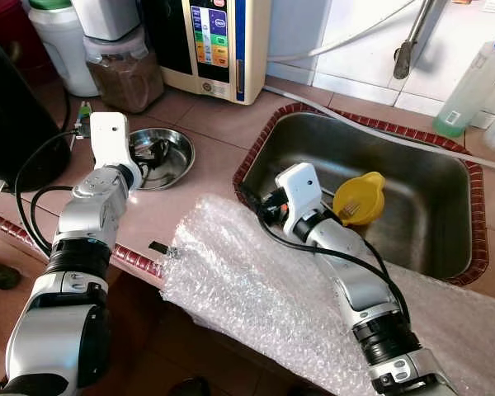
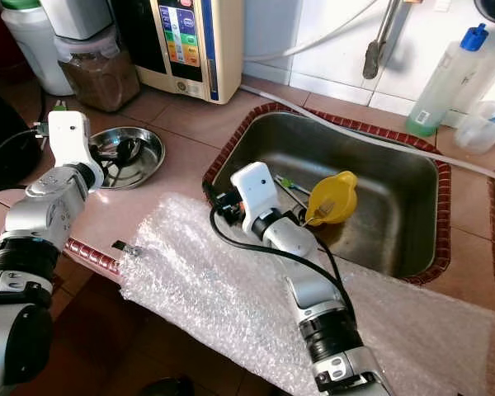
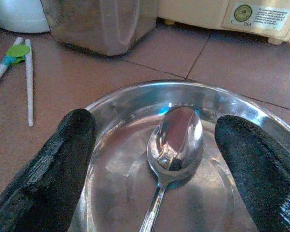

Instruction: Kitchen organization

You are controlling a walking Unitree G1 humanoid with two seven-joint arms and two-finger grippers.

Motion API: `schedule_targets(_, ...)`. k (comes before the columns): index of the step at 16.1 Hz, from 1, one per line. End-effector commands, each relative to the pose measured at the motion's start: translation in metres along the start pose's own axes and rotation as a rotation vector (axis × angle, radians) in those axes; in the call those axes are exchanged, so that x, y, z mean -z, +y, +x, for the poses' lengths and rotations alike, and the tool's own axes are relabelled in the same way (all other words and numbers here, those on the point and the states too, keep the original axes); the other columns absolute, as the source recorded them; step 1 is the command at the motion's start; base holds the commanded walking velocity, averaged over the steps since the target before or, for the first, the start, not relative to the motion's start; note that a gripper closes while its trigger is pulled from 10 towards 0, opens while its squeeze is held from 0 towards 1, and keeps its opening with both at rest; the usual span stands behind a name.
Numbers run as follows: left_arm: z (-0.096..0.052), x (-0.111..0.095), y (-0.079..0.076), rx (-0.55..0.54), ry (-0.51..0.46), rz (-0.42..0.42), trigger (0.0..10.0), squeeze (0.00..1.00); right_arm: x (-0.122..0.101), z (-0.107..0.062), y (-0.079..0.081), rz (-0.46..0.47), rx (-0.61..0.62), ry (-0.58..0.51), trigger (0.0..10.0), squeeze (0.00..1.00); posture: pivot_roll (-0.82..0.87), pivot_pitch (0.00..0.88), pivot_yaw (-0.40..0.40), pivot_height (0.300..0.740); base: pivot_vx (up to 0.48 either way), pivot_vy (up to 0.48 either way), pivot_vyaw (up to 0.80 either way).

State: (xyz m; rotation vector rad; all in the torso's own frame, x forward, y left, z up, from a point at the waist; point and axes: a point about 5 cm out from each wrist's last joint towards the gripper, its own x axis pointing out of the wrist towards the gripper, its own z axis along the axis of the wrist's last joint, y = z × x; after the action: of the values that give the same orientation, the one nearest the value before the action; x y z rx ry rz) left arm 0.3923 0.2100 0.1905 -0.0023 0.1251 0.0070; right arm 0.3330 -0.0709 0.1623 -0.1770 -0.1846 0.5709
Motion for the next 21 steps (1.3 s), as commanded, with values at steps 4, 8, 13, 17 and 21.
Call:
schedule_targets(4, 0.0, 0.016, 0.004, -0.009, 0.103, 0.013, 10.0, 0.0, -0.008, -0.001, -0.032, 0.09, 0.172, -0.057, 10.0, 0.0, 0.03, 0.147, 0.042, 0.74, 0.0, 0.0, 0.0)
schedule_targets(8, 0.0, 0.028, -0.007, 0.068, 0.178, 0.006, 10.0, 0.0, -0.007, 0.002, -0.018, 0.204, 0.111, -0.08, 10.0, 0.0, 0.03, 0.149, 0.037, 0.74, 0.0, 0.0, 0.0)
schedule_targets(13, -0.003, 0.037, -0.01, 0.104, 0.237, 0.002, 0.1, 0.0, -0.01, 0.002, -0.021, 0.209, 0.113, -0.094, 10.0, 0.0, 0.03, 0.151, 0.035, 0.74, 0.0, 0.0, 0.0)
schedule_targets(17, -0.003, 0.038, -0.008, 0.091, 0.263, -0.039, 0.0, 0.0, -0.015, 0.004, -0.021, 0.227, 0.074, -0.104, 10.0, 0.0, 0.03, 0.149, 0.031, 0.74, 0.0, 0.0, 0.0)
schedule_targets(21, -0.003, 0.036, -0.012, 0.104, 0.276, -0.126, 0.0, 0.0, -0.022, 0.005, -0.014, 0.214, -0.083, -0.07, 10.0, 0.0, 0.03, 0.148, 0.032, 0.74, 0.0, 0.0, 0.0)
